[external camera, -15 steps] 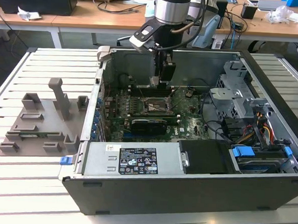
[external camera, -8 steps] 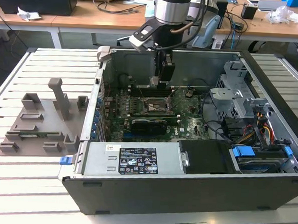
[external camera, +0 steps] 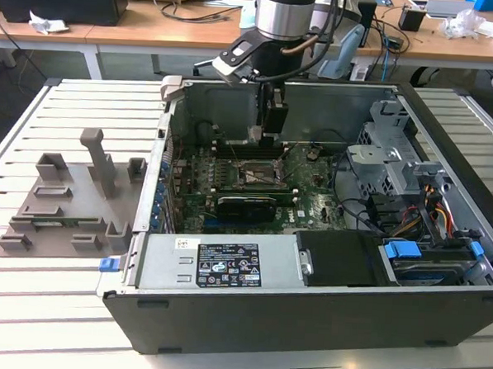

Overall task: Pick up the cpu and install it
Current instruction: 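Place the cpu into insertion slot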

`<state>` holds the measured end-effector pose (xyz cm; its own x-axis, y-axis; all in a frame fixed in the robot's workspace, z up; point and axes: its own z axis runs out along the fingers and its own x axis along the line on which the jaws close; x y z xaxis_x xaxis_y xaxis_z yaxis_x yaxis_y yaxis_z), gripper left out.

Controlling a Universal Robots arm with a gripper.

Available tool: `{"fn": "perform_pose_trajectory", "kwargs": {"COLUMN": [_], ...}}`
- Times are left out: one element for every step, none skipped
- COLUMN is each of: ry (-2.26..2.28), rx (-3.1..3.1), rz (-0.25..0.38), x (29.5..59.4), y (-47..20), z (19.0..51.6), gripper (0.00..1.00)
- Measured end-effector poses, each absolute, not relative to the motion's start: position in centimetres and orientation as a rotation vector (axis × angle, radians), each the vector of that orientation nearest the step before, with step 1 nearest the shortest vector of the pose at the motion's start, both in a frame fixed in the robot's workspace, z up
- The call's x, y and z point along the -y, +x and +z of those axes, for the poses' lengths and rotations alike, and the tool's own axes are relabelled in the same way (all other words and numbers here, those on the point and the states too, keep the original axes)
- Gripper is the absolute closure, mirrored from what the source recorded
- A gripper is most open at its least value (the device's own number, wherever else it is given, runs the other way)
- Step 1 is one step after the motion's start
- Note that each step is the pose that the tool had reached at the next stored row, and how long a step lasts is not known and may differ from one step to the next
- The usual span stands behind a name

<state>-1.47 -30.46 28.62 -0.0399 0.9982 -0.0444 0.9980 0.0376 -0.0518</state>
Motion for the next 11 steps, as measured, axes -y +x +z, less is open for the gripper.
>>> {"fn": "perform_pose_trajectory", "kwargs": {"ry": [-2.178, -2.187, -2.193, -2.197, -2.203, -2.21, -2.211, -2.207, -2.162, -2.134, -2.132], "rx": [2.256, 2.249, 2.243, 2.239, 2.235, 2.228, 2.227, 2.23, 2.277, 2.304, 2.306], "rz": [0.108, 0.109, 0.11, 0.111, 0.112, 0.112, 0.112, 0.112, 0.112, 0.113, 0.113], "x": [30.46, 30.46, 30.46, 30.46, 30.46, 30.46, 30.46, 30.46, 30.46, 30.46, 30.46], "y": [-1.47, -1.47, -1.47, -1.47, -1.46, -1.47, -1.47, -1.47, -1.47, -1.46, -1.46], "z": [28.63, 28.62, 28.63, 28.62, 28.62, 28.63, 28.63, 28.62, 28.6, 28.61, 28.61], "gripper": [0.45, 0.45, 0.45, 0.45, 0.45, 0.45, 0.45, 0.45, 0.45, 0.45, 0.45]}}
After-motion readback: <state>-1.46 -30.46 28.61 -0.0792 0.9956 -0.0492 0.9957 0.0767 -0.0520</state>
